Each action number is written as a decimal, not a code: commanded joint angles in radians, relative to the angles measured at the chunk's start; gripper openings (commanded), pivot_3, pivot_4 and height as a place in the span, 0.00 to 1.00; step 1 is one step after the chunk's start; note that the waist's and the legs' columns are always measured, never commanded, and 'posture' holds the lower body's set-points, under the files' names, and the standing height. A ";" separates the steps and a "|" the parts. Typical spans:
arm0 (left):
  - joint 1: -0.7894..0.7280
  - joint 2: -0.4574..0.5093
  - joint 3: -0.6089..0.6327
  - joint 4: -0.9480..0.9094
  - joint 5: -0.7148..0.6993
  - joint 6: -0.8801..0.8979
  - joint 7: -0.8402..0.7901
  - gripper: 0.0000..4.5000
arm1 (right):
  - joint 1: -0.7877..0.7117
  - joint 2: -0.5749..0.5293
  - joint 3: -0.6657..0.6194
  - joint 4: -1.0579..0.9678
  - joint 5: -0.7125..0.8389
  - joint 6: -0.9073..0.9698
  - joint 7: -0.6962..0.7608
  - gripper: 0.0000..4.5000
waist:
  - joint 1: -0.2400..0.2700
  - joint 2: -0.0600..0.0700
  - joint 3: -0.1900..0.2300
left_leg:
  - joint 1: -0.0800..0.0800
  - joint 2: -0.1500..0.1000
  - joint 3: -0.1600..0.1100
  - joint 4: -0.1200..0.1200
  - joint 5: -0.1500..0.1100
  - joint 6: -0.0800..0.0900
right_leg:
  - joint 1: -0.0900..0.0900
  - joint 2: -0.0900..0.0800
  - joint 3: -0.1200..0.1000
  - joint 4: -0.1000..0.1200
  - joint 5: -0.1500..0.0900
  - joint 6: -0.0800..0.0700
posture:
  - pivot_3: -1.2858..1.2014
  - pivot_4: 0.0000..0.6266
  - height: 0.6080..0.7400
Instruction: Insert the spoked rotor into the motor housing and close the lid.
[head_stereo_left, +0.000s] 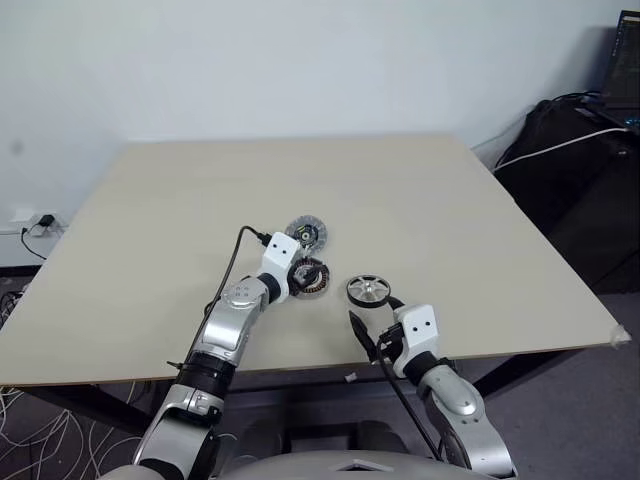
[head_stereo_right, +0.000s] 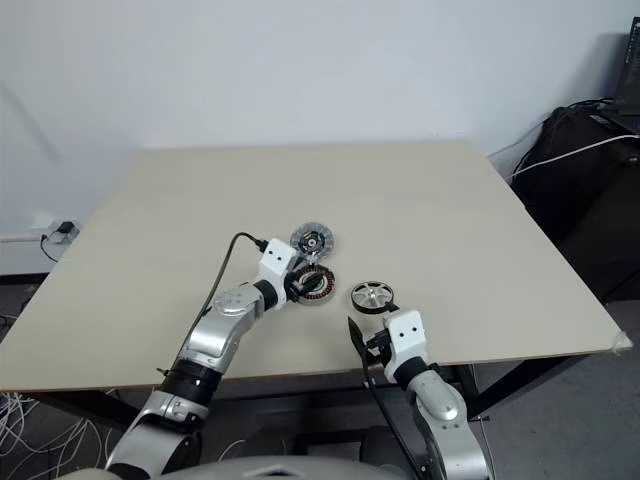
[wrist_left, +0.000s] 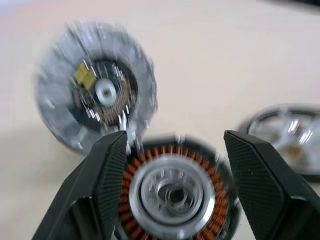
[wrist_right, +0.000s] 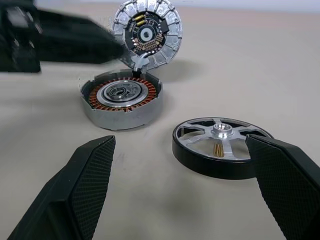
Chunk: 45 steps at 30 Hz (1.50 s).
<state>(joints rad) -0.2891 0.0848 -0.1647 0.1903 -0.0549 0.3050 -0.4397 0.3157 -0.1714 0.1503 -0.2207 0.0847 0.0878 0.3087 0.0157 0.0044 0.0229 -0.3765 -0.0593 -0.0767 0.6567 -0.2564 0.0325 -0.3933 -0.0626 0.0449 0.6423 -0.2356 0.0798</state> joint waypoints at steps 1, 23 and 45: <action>0.048 0.006 0.021 -0.132 -0.034 0.021 0.006 0.51 | -0.025 0.003 0.001 -0.025 0.007 -0.016 0.007 1.00 | 0.000 0.000 0.000 | 0.000 0.000 0.000 0.000 0.000 0.000 | 0.000 0.000 0.000 0.000 0.000 0.000 | 0.52 0.00 1.00; 0.555 -0.086 0.141 -0.326 -0.049 -0.177 0.234 0.00 | -0.342 0.055 0.082 -0.089 -0.073 0.480 -0.078 0.72 | 0.005 0.000 0.000 | 0.000 0.000 0.000 0.001 -0.002 -0.004 | 0.000 -0.001 -0.001 0.000 -0.001 -0.001 | 0.52 0.00 1.00; 0.589 -0.093 0.090 -0.292 -0.055 -0.328 0.206 0.00 | -0.703 0.165 0.159 0.298 -0.063 0.689 -0.020 0.00 | -0.014 0.001 0.001 | 0.000 0.000 0.000 -0.001 -0.001 -0.002 | -0.001 0.000 -0.001 0.000 0.001 -0.005 | 0.52 0.00 1.00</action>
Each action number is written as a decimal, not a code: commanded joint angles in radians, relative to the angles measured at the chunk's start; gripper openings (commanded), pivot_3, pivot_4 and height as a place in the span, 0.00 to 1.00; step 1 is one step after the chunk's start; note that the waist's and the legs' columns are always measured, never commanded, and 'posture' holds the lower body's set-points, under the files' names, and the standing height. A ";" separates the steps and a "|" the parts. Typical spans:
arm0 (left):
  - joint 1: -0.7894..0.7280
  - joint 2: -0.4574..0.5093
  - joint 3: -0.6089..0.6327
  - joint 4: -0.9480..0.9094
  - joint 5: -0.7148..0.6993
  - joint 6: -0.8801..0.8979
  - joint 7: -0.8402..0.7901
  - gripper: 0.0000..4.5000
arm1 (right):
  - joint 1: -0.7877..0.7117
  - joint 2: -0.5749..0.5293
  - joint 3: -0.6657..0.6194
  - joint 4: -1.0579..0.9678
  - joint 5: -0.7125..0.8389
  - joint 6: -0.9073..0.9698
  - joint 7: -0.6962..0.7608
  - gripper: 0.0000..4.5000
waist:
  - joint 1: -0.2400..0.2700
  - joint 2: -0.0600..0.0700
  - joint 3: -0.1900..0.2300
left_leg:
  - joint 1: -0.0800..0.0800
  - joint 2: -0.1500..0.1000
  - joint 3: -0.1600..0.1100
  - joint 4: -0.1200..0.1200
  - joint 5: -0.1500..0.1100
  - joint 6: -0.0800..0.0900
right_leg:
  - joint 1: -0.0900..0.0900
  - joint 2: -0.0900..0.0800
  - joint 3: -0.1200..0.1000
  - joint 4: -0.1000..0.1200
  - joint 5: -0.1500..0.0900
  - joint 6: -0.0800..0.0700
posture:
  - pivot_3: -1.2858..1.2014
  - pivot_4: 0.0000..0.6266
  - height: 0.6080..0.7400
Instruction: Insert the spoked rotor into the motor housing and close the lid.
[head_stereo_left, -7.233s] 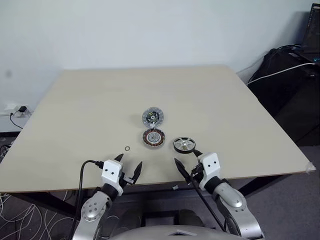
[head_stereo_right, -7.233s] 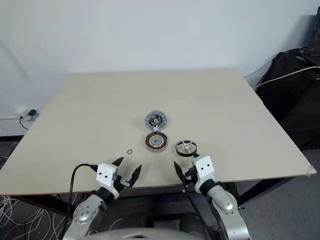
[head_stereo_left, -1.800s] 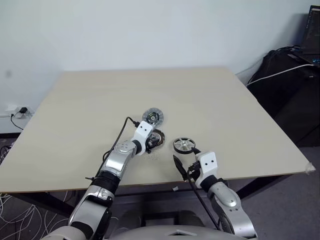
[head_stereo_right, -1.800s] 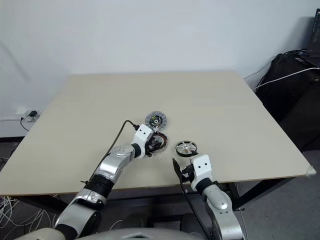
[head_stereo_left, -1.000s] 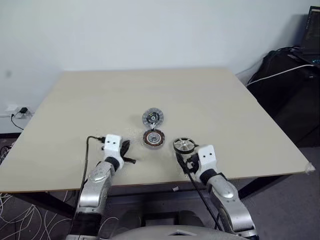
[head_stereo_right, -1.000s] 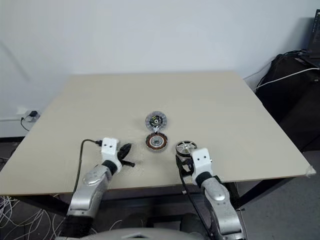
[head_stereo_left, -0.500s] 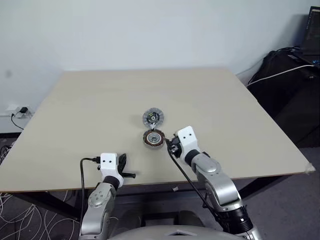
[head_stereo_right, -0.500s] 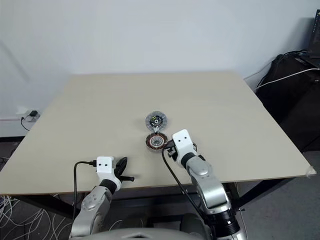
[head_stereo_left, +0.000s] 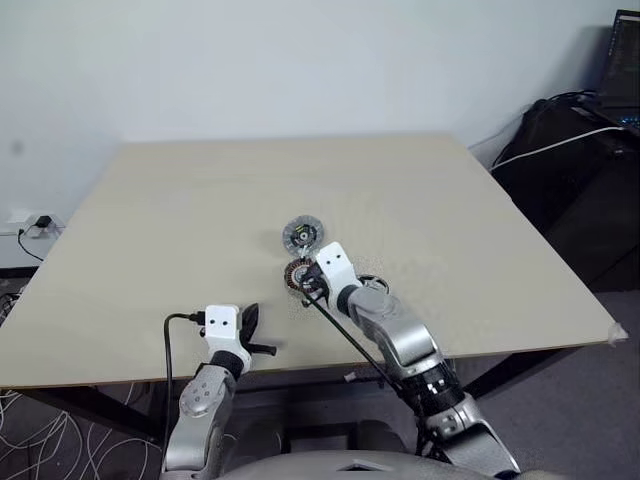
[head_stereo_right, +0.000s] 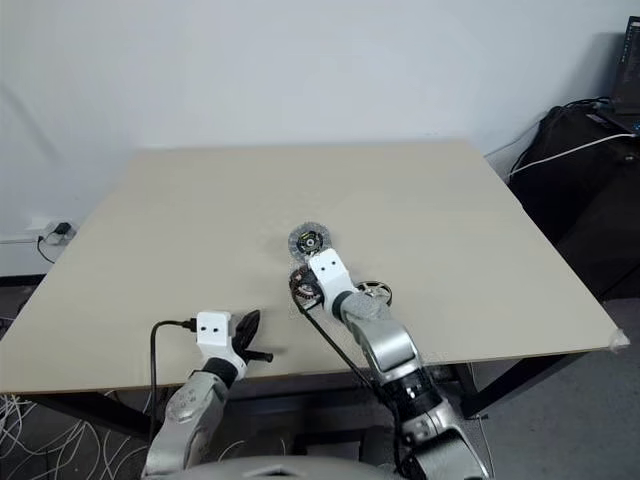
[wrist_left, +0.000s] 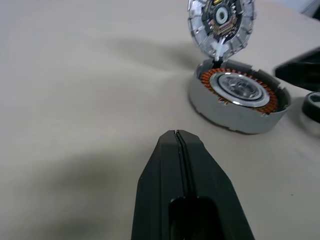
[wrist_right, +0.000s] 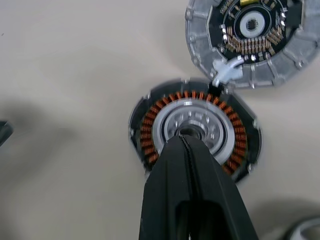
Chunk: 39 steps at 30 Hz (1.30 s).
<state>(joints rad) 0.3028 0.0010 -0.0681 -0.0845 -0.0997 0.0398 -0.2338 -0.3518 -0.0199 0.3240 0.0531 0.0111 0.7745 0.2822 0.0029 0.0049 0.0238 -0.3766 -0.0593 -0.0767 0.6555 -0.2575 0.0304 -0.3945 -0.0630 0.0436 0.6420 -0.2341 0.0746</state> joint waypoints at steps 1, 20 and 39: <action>0.001 -0.012 -0.004 -0.017 -0.010 -0.076 0.003 0.00 | -0.045 0.015 -0.011 0.042 0.010 0.004 0.011 0.00 | -0.002 0.000 0.000 | 0.000 0.000 0.000 0.000 0.000 0.000 | 0.000 0.000 0.000 0.000 0.001 -0.001 | 0.52 0.00 1.00; -0.002 0.086 -0.035 -0.037 -0.019 -0.011 -0.081 0.00 | -0.099 0.055 -0.007 0.184 0.004 -0.009 0.042 0.00 | -0.028 0.003 0.001 | 0.000 0.000 0.000 -0.002 0.000 0.000 | -0.002 0.001 0.000 0.001 -0.001 0.001 | 0.52 0.00 1.00; 0.011 0.080 -0.056 -0.044 -0.031 0.005 -0.074 0.00 | -0.141 0.059 -0.029 0.239 -0.004 -0.071 0.029 0.00 | -0.029 0.004 0.002 | 0.000 0.000 0.000 -0.003 0.001 -0.001 | -0.002 0.001 0.000 0.001 0.000 0.000 | 0.52 0.00 1.00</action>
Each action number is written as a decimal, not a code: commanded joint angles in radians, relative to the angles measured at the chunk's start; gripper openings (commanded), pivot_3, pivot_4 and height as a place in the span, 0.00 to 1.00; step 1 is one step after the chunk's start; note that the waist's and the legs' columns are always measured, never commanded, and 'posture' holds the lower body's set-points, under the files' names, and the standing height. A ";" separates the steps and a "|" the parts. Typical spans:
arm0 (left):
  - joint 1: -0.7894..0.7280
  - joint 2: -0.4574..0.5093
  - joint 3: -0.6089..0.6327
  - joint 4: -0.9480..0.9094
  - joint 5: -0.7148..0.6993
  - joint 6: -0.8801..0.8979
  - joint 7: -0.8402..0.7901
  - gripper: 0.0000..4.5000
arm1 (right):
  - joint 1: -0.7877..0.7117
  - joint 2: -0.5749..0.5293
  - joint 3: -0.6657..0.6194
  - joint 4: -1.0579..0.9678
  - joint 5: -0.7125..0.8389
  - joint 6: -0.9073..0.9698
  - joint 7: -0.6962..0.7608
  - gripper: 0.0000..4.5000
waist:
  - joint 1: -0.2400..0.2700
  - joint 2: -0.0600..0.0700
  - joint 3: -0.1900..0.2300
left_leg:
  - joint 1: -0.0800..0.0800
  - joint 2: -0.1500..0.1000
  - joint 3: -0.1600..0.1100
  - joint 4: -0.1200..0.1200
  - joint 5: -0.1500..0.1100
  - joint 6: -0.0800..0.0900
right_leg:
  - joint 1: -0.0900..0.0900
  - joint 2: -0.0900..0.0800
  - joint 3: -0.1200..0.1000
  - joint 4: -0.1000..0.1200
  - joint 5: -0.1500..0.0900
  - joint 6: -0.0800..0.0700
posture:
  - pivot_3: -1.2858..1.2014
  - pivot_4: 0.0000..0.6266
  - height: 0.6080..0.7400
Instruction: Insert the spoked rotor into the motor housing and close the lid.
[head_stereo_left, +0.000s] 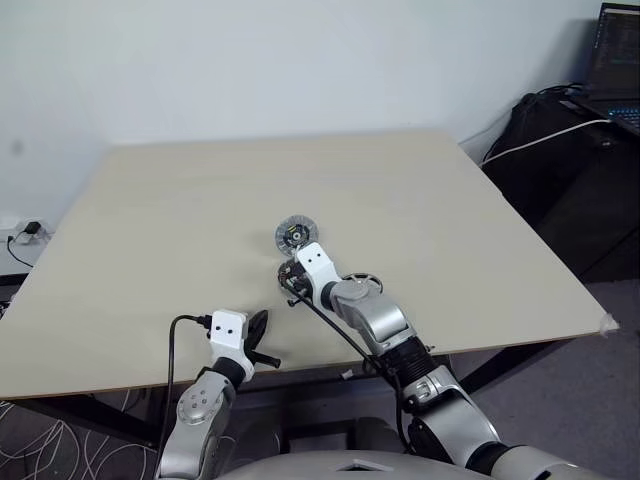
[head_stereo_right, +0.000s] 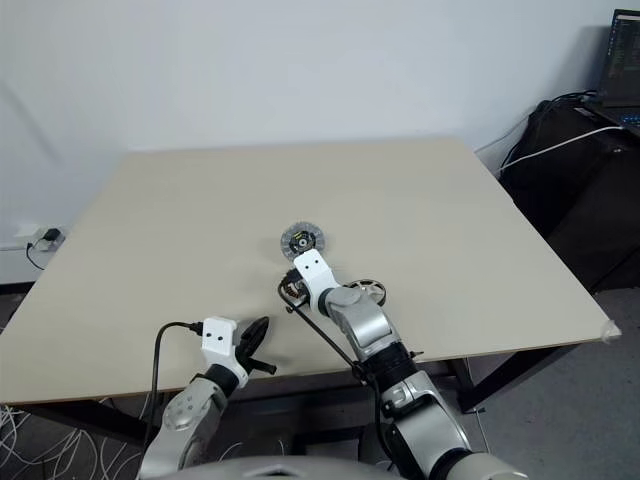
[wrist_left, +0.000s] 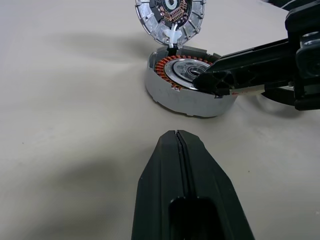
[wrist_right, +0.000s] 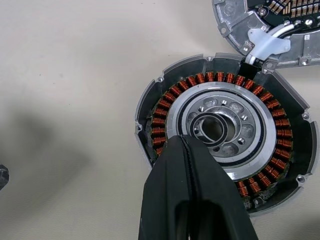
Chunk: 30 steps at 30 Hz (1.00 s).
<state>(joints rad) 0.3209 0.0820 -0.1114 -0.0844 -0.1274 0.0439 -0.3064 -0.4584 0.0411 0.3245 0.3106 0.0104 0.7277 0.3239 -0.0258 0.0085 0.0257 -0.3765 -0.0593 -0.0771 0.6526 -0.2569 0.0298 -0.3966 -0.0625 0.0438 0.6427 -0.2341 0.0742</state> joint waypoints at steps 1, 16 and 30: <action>-0.007 -0.002 -0.016 -0.043 -0.002 0.001 -0.001 0.00 | -0.034 -0.004 -0.033 -0.021 -0.002 -0.024 -0.013 0.00 | 0.001 0.000 0.000 | 0.000 0.000 0.000 0.000 0.000 0.000 | 0.000 0.000 0.000 0.000 0.000 0.000 | 0.52 0.00 1.00; -0.011 -0.003 -0.023 -0.032 -0.012 0.010 -0.006 0.00 | -0.047 -0.007 -0.066 -0.030 0.004 -0.036 -0.026 0.00 | 0.002 0.003 0.002 | 0.000 0.000 0.000 0.000 0.000 0.000 | 0.000 0.000 0.000 0.000 -0.002 0.002 | 0.52 0.00 1.00; -0.019 -0.002 -0.024 -0.022 -0.015 0.013 -0.011 0.00 | -0.027 -0.008 -0.064 -0.052 0.006 -0.033 -0.017 0.00 | -0.001 0.003 0.002 | 0.000 0.000 0.000 -0.004 0.001 0.001 | -0.002 0.000 0.000 0.000 0.002 -0.001 | 0.52 0.00 1.00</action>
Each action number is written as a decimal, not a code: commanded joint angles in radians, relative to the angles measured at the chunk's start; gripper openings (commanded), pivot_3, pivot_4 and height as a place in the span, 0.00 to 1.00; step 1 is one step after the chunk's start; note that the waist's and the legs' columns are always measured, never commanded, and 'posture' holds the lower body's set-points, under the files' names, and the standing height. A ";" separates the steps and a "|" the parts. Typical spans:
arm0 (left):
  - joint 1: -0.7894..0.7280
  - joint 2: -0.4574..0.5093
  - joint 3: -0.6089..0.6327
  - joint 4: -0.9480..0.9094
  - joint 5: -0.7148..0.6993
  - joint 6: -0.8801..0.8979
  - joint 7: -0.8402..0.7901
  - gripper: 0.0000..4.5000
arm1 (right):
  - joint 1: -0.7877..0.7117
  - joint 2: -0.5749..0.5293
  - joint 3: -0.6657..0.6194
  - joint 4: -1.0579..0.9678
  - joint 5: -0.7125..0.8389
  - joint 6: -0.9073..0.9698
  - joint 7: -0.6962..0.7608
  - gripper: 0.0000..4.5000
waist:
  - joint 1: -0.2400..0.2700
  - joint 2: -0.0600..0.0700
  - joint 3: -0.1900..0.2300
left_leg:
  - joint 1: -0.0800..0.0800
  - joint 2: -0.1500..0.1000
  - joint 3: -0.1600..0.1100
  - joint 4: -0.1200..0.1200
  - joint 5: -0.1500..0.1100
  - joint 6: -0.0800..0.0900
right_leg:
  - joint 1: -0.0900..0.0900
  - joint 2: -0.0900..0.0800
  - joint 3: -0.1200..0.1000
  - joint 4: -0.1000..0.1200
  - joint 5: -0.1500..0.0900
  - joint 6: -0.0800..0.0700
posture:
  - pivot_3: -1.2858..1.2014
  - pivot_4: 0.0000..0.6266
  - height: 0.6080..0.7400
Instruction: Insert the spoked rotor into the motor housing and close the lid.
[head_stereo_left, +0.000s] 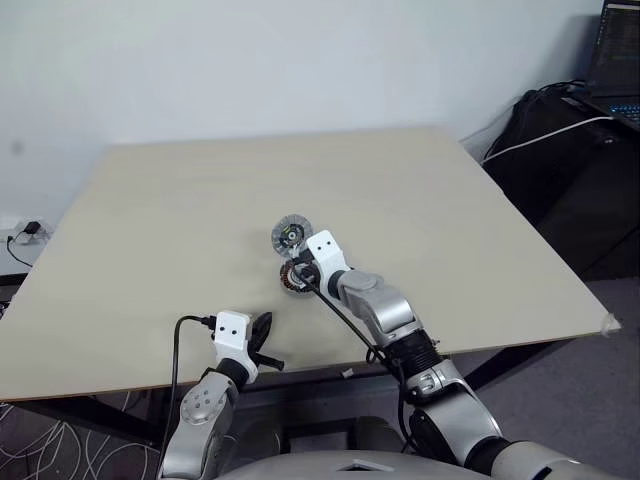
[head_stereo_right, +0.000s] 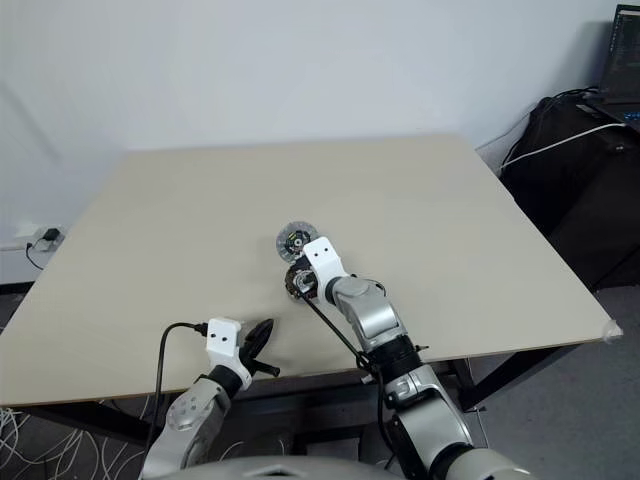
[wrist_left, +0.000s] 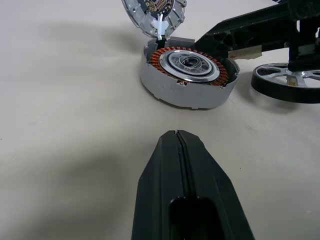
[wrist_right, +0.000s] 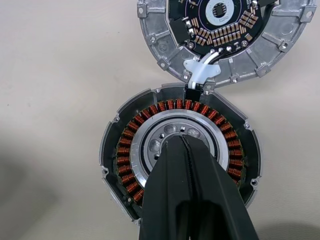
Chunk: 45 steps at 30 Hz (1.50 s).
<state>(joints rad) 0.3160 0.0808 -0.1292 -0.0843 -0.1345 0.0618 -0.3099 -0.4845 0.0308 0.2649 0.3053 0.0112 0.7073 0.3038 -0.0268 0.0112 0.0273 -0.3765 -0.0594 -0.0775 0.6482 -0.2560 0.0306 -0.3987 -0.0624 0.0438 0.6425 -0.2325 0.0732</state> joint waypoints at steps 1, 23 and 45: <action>-0.014 -0.001 -0.007 -0.022 -0.008 -0.005 -0.008 0.00 | 0.002 0.002 -0.004 -0.047 0.005 -0.012 0.004 0.00 | 0.000 0.000 0.000 | 0.000 0.000 0.000 0.000 0.000 0.000 | 0.000 0.000 0.000 0.000 0.000 0.000 | 0.52 0.00 1.00; -0.018 -0.003 -0.009 -0.014 -0.005 -0.010 -0.014 0.00 | 0.000 0.002 -0.011 -0.005 -0.004 -0.032 -0.020 0.00 | 0.000 0.000 0.000 | 0.000 0.000 0.000 0.000 0.000 0.000 | 0.000 0.000 0.000 0.000 0.000 0.000 | 0.52 0.00 1.00; -0.020 -0.006 -0.009 -0.013 -0.005 -0.007 -0.018 0.00 | 0.025 -0.001 -0.009 -0.004 -0.016 -0.026 -0.033 0.00 | 0.000 0.000 0.000 | 0.000 0.000 0.000 0.000 0.000 0.000 | 0.000 0.000 0.000 0.000 0.000 0.000 | 0.52 0.00 1.00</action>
<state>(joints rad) 0.3111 0.0787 -0.1316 -0.0837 -0.1343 0.0617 -0.3268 -0.4537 0.0286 0.2595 0.3263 0.0003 0.6878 0.2763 -0.0273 0.0112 0.0273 -0.3763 -0.0594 -0.0775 0.6484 -0.2558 0.0304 -0.3982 -0.0620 0.0438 0.6426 -0.2325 0.0730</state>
